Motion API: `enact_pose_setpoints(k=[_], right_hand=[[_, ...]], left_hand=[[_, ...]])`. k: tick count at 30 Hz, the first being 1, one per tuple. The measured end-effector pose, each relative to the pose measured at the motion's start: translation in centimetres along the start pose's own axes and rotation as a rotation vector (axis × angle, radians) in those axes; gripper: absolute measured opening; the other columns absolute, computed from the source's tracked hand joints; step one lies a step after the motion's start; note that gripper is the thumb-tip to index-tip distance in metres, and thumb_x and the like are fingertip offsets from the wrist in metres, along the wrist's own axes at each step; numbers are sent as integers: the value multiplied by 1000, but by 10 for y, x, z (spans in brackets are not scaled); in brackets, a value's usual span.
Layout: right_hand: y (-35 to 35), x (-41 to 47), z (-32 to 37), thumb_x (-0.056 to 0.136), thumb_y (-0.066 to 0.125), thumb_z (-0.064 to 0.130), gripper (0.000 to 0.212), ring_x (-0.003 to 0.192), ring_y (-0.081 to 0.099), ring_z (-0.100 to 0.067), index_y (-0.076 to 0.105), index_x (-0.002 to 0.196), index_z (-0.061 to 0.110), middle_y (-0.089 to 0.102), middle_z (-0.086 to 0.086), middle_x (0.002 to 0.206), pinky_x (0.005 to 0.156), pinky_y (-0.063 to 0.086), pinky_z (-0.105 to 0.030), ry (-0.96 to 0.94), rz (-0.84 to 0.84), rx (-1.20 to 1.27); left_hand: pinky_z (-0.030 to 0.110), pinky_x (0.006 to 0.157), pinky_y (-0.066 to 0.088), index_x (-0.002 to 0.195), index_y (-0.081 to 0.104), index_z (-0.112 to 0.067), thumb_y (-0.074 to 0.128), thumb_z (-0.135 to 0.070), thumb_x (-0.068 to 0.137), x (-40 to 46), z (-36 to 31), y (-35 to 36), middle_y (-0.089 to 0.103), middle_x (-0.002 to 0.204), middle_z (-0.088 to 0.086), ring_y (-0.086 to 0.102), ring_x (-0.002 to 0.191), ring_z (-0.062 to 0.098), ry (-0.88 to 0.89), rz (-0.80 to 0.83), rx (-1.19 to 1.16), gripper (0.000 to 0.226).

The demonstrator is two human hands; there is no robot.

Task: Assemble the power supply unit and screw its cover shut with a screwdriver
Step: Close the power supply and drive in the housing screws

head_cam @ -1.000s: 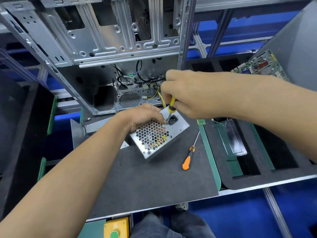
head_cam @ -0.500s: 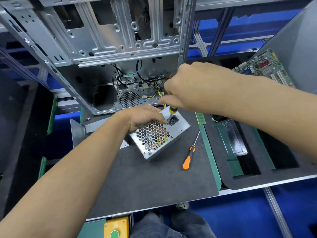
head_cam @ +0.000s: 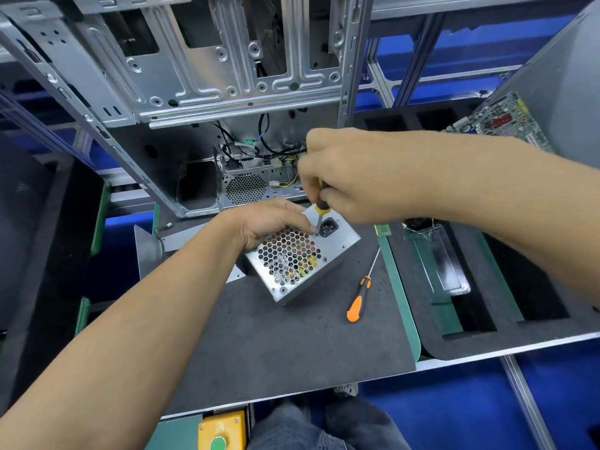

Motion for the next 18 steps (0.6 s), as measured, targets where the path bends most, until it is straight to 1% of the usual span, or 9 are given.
enact_pose_setpoints(k=[2,4,5,7,9,11,14,16,18], right_hand=[[-1,3,-2,100,48,41,21,83,54,-29,61,99,24,40,-2,87,70,48,-41,40,-36,-169],[-2,3,-1,101,40,54,38,61,38,-25,63,109,25,29,-2,73,52,35,-34,113,-30,-319],[-2,0,0,100,38,57,42,59,35,-24,62,107,23,31,-2,74,50,32,-33,134,-13,-290],[-1,-4,-2,99,44,51,28,69,45,-21,53,101,25,42,-2,93,64,43,-39,88,23,-101],[1,-4,-1,98,50,31,4,81,51,-17,49,99,27,40,1,107,80,46,-39,23,52,-41],[1,-1,-1,100,48,31,14,88,55,-26,57,102,21,41,-1,99,76,46,-39,50,-5,-174],[0,-2,1,100,41,51,38,70,41,-27,57,107,18,36,-3,78,64,39,-39,146,-35,-289],[-1,-7,1,97,45,55,34,76,44,-24,48,107,22,45,-4,94,72,44,-41,124,12,-70],[1,-7,2,96,52,30,12,90,49,-22,46,106,26,41,0,112,82,46,-41,27,60,14]], left_hand=[[24,64,57,84,80,-15,69,-3,85,0,0,-1,76,83,6,71,71,15,-35,13,-36,17],[29,70,59,92,78,-11,67,-2,87,-1,0,0,76,89,11,71,74,21,-49,27,-67,15],[32,74,59,98,77,-9,67,-2,87,-2,-1,1,75,93,13,71,78,23,-54,27,-77,16],[33,78,59,105,75,-7,67,0,86,-3,-3,2,74,100,16,70,82,24,-35,15,-81,21],[29,71,60,96,79,-9,65,0,87,-4,-4,2,75,90,12,71,75,20,-52,37,-93,18],[29,69,60,89,80,-12,64,-1,87,-4,-4,2,75,84,10,72,70,19,-82,50,-103,19],[34,80,57,98,76,-7,70,-1,82,-4,-3,2,74,90,12,70,78,22,-83,32,-99,19],[38,86,56,107,73,-3,70,1,83,-4,-4,3,74,98,17,70,85,25,-52,12,-73,24],[32,76,59,94,79,-9,65,1,87,-5,-4,4,75,89,12,71,76,20,-51,24,-84,19]])
Point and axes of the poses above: each hand's wrist, its own x-axis towards the middle knuckle, its own y-axis out of the palm, z = x × y, the point moved 1 cm from there along x, towards the middle knuckle
